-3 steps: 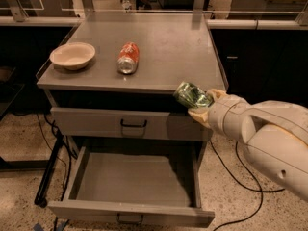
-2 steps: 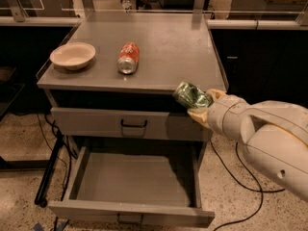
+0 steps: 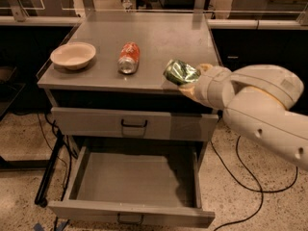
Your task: Pick green can from middle drawer and place on counter
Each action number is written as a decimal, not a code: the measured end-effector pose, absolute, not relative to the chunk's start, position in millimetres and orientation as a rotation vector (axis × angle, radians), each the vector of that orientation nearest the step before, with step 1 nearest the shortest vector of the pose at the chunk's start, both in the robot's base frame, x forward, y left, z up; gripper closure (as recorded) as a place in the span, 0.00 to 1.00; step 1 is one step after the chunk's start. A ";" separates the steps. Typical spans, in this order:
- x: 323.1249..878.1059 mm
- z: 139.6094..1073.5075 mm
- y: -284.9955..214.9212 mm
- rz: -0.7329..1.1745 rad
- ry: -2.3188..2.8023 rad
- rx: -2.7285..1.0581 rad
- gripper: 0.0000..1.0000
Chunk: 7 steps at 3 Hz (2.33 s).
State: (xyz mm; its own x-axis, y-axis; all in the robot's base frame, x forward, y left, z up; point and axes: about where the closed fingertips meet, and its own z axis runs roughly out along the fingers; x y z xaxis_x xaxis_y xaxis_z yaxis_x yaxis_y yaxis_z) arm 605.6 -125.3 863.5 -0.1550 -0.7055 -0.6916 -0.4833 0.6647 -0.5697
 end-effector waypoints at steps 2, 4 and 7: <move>626.8 867.7 -126.1 -0.258 1.814 -0.933 1.00; 689.2 873.7 -118.9 -0.270 1.821 -0.967 1.00; 725.2 852.0 -135.2 -0.169 1.933 -1.139 1.00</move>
Offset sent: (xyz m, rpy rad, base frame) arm 0.0555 -0.0149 0.0178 0.0325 -0.0014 -0.0259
